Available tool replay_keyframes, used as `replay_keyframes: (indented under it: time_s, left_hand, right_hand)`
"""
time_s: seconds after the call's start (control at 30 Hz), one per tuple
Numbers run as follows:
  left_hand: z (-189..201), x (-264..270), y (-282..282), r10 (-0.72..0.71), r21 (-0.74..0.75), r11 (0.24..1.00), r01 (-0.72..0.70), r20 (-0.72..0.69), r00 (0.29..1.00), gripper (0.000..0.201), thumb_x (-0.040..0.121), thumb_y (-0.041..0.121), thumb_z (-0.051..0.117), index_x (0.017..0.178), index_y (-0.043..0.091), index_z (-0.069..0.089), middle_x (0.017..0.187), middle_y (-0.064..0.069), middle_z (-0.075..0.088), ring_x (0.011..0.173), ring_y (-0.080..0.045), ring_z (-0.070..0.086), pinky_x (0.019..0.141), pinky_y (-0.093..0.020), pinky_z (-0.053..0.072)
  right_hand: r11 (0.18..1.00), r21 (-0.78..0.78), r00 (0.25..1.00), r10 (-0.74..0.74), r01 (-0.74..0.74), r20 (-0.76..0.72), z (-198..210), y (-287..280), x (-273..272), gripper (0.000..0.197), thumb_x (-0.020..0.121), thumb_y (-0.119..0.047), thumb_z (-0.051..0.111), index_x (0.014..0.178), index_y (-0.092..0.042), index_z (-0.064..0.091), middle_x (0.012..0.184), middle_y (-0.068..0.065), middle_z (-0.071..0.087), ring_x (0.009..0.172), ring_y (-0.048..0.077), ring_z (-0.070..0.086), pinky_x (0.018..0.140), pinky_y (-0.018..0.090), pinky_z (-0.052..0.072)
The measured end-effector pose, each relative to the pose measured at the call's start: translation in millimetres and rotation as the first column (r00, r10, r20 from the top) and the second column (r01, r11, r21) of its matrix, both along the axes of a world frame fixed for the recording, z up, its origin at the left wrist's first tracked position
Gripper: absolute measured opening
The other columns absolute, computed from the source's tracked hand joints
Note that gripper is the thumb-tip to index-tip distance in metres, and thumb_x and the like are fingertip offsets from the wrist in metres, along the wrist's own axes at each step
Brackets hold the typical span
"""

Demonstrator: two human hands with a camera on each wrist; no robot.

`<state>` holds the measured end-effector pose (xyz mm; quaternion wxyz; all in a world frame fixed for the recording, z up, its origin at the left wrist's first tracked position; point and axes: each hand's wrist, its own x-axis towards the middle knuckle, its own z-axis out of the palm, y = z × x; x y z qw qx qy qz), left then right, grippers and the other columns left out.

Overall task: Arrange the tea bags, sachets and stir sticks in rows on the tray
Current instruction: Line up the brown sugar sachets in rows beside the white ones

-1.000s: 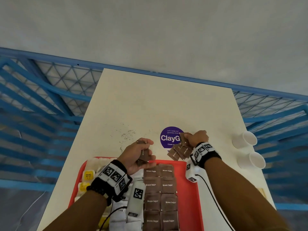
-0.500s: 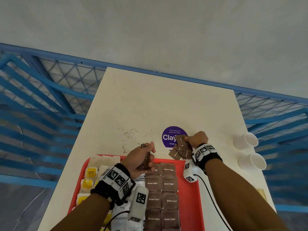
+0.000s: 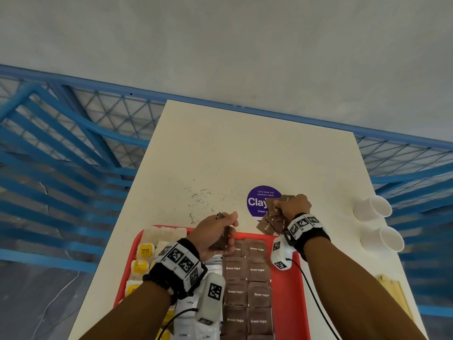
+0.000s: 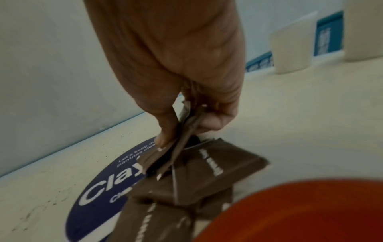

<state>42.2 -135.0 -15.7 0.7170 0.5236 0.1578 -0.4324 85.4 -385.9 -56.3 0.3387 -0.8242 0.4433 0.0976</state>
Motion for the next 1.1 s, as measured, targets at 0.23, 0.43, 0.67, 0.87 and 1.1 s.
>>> replay_keyframes:
  time_s: [0.23, 0.43, 0.67, 0.87, 1.1]
  left_hand:
    - [-1, 14, -5, 0.041, -0.023, 0.999, -0.041, 0.008, 0.999, 0.024, 0.098, 0.033, 0.061, 0.09, 0.011, 0.054, 0.066, -0.003, 0.055, 0.051, -0.015, 0.051, 0.054, -0.028, 0.047]
    - [3, 29, -42, 0.055, 0.003, 0.998, -0.055, -0.009, 0.998, 0.047, 0.08, 0.053, 0.074, 0.096, 0.012, 0.055, 0.064, 0.001, 0.054, 0.052, -0.01, 0.048, 0.048, -0.025, 0.042]
    - [4, 36, -62, 0.105, -0.09, 0.99, -0.108, -0.037, 0.994, 0.026, 0.082, 0.035, 0.079, 0.085, 0.017, 0.06, 0.076, -0.006, 0.063, 0.06, -0.016, 0.06, 0.048, -0.023, 0.045]
    - [-6, 30, -37, 0.224, -0.121, 0.965, -0.23, -0.067, 0.972, 0.018, 0.1, 0.008, 0.052, 0.086, 0.019, 0.052, 0.079, -0.013, 0.069, 0.063, -0.026, 0.068, 0.058, -0.033, 0.051]
    - [-2, 15, -39, 0.024, -0.319, 0.947, -0.021, 0.007, 1.0, 0.022, 0.081, 0.019, 0.073, 0.086, 0.009, 0.055, 0.064, -0.007, 0.064, 0.052, -0.016, 0.063, 0.048, -0.029, 0.056]
  right_hand:
    - [0.973, 0.204, 0.94, -0.166, 0.108, 0.299, 4, -30, -9, 0.015, 0.079, -0.017, 0.079, 0.091, -0.01, 0.074, 0.093, 0.014, 0.074, 0.086, 0.031, 0.07, 0.087, 0.047, 0.058]
    - [0.895, 0.439, 0.878, -0.143, -0.082, 0.456, 48, -6, -21, 0.007, 0.085, -0.002, 0.072, 0.091, -0.005, 0.072, 0.092, 0.017, 0.074, 0.081, 0.029, 0.07, 0.079, 0.043, 0.06]
    - [0.829, 0.503, 0.885, -0.022, -0.244, 0.466, 61, 28, -46, 0.016, 0.088, -0.012, 0.071, 0.101, -0.003, 0.074, 0.096, 0.017, 0.076, 0.087, 0.032, 0.073, 0.082, 0.043, 0.058]
    - [0.763, 0.596, 0.887, -0.067, -0.249, 0.456, 71, 37, -54, 0.018, 0.097, -0.017, 0.061, 0.101, -0.003, 0.072, 0.096, 0.022, 0.074, 0.08, 0.033, 0.069, 0.066, 0.046, 0.06]
    - [0.799, 0.52, 0.897, 0.055, -0.303, 0.438, 67, 69, -52, 0.046, 0.104, -0.043, 0.042, 0.095, -0.014, 0.076, 0.091, 0.009, 0.076, 0.086, 0.03, 0.072, 0.08, 0.044, 0.055]
